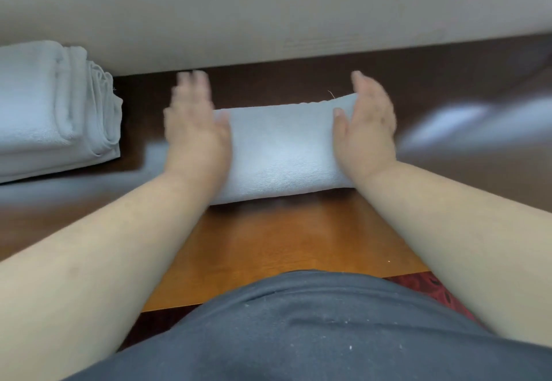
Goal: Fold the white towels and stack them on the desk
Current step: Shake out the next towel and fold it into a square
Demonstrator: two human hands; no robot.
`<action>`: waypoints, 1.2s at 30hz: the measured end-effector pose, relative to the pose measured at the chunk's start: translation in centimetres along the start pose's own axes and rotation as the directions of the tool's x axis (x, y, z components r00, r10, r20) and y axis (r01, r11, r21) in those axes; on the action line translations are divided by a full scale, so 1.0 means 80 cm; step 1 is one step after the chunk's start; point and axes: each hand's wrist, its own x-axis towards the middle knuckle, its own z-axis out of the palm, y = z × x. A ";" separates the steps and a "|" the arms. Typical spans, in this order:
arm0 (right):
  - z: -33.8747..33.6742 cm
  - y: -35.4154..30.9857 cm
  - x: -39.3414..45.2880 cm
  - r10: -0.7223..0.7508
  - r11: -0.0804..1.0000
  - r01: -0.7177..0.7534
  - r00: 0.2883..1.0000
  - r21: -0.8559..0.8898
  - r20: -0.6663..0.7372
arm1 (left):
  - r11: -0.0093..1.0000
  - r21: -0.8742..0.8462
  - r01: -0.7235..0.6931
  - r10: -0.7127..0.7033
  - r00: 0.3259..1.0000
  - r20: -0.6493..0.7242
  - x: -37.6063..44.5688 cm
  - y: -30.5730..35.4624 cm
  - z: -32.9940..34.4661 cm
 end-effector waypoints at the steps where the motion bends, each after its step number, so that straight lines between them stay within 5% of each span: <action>1: 0.007 -0.013 -0.008 -0.166 0.985 0.169 0.983 -0.037 0.078 | 0.967 0.073 -0.242 0.236 0.968 0.091 -0.013 0.017 0.008; 2: 0.016 -0.023 -0.015 -0.267 0.955 0.287 0.942 -0.075 0.206 | 0.913 0.109 -0.393 0.359 0.901 0.245 -0.026 0.031 0.018; 4: 0.033 -0.029 -0.022 -0.248 0.915 0.360 0.860 -0.184 0.446 | 0.877 0.178 -0.446 0.307 0.806 0.505 -0.038 0.040 0.039; 7: 0.042 -0.004 -0.015 -0.067 0.906 0.277 0.841 -0.321 0.537 | 0.843 0.256 -0.473 0.239 0.756 0.610 -0.027 0.016 0.059; 10: 0.041 0.013 -0.008 -0.032 0.903 0.252 0.848 -0.349 0.529 | 0.834 0.256 -0.489 0.253 0.750 0.611 -0.012 0.004 0.068; 15: 0.036 0.031 -0.002 0.085 0.926 0.113 0.867 -0.359 0.491 | 0.894 0.368 -0.257 0.032 0.854 0.519 0.010 -0.041 0.057; 20: 0.014 0.043 0.007 0.226 0.933 -0.021 0.811 -0.359 0.539 | 0.892 0.380 -0.245 -0.023 0.814 0.580 0.027 -0.054 0.035; 24: 0.008 0.015 -0.003 0.002 0.943 0.124 0.926 -0.310 0.376 | 0.851 0.442 -0.283 0.088 0.907 0.411 0.016 -0.022 0.032; 27: 0.013 0.010 -0.021 -0.138 0.923 0.275 0.890 -0.269 0.435 | 0.849 0.292 -0.440 0.281 0.844 0.456 -0.019 -0.010 0.039; 32: 0.009 0.061 -0.016 0.216 0.953 -0.070 0.840 -0.294 0.498 | 0.899 0.356 -0.256 0.044 0.861 0.506 -0.017 -0.058 0.045; 36: 0.006 0.064 -0.013 0.274 0.960 -0.260 0.807 -0.102 0.522 | 0.980 0.195 -0.031 -0.056 0.902 0.429 -0.014 -0.066 0.039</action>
